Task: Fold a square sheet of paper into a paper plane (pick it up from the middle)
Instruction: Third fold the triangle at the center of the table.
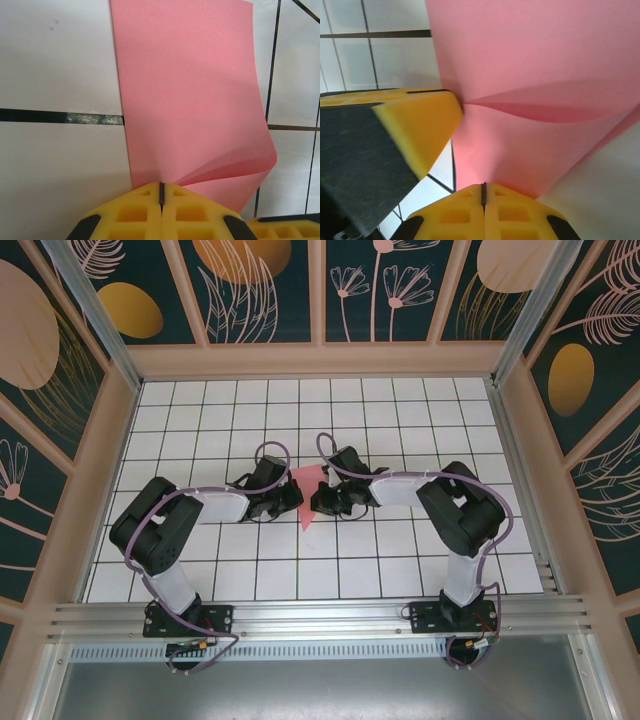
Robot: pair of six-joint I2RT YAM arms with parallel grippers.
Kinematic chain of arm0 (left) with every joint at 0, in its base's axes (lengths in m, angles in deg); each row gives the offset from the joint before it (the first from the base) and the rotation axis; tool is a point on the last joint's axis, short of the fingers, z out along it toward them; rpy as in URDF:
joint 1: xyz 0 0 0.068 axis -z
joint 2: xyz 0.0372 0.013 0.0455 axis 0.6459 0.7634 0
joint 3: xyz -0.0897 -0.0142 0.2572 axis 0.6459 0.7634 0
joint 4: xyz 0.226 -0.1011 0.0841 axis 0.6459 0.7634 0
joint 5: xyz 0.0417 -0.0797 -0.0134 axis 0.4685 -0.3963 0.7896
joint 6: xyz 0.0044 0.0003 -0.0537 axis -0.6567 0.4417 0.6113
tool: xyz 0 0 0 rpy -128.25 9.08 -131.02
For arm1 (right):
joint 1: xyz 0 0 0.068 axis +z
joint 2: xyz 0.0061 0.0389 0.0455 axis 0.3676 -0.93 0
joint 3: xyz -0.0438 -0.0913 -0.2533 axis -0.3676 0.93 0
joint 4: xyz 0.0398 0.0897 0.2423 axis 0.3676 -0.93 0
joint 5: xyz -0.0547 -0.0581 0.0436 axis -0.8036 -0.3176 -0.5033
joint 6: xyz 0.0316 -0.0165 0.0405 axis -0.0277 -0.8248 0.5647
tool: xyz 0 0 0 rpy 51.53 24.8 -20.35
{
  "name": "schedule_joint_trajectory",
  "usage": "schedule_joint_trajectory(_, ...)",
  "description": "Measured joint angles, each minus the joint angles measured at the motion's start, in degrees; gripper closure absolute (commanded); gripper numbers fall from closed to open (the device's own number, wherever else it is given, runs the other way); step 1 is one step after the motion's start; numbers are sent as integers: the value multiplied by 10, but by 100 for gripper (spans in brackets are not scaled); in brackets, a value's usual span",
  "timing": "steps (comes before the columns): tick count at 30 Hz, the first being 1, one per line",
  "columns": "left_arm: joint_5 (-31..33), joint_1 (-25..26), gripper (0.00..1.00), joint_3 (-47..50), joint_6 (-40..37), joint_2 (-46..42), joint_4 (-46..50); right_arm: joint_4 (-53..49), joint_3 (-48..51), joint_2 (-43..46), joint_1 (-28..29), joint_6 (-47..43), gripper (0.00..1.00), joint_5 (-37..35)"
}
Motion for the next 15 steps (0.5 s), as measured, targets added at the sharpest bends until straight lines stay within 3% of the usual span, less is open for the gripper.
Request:
schedule_joint_trajectory(10,-6,2,82,1,-6,-71,36,1,0,-10,1,15,97,0)
schedule_joint_trajectory(15,-17,11,85,28,-1,-143,28,13,5,-9,5,45,97,-3)
